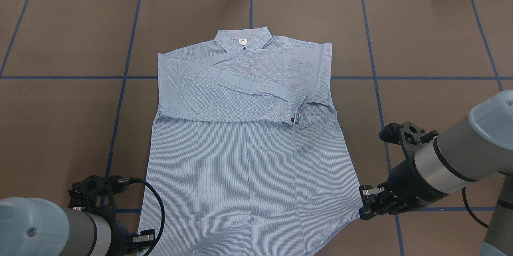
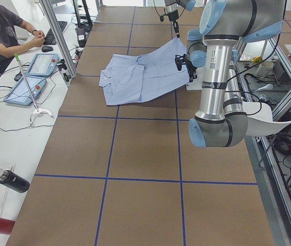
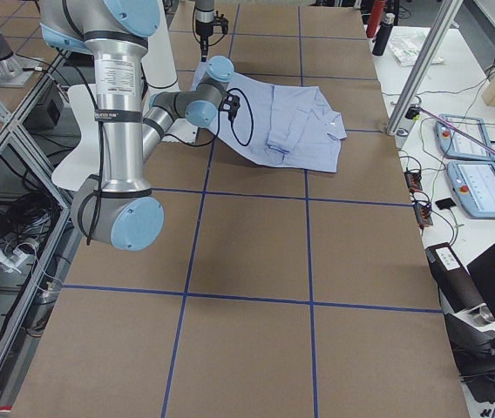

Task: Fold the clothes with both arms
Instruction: 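Lift the hem with both grippers and carry it toward the collar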

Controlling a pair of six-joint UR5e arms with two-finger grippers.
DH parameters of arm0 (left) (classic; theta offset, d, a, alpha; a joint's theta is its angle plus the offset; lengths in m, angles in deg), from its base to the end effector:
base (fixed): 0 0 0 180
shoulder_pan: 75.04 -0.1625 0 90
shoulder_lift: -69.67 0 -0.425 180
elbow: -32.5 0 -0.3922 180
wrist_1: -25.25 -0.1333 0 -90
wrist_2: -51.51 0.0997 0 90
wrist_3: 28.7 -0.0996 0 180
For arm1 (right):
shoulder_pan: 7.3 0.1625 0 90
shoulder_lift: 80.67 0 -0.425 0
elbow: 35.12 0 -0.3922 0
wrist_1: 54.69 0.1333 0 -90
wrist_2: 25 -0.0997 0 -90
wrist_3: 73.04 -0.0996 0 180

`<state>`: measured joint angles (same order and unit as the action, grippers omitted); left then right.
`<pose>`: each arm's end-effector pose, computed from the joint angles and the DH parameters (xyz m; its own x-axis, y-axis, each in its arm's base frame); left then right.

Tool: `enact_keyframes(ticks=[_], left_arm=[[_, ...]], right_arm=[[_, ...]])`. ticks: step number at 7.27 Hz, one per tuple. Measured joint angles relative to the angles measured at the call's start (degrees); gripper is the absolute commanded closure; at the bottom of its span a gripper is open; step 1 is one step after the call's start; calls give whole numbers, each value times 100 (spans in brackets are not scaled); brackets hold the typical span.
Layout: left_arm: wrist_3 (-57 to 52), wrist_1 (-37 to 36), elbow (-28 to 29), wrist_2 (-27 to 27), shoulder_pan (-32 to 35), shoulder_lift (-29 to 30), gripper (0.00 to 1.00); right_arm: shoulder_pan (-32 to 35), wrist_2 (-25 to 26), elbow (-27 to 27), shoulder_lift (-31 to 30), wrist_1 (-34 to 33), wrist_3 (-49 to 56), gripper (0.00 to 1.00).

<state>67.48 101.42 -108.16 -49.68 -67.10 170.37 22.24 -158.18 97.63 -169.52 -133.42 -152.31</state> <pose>0.3866 -0.1690 0.2283 0.6655 -0.1995 -0.7192 0.0658 0.9756 -0.2097 -0.3226 -0.2577 0.2751 0.4642 0.1070 0.8793 0.2194 0.9478 -0.2312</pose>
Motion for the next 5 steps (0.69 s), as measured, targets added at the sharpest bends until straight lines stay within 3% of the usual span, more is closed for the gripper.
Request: enact_keyframes(ticks=[5], left_arm=[[-771, 18, 991, -164, 1639, 655, 100]], right_arm=[[1065, 178, -970, 391, 825, 102, 100]])
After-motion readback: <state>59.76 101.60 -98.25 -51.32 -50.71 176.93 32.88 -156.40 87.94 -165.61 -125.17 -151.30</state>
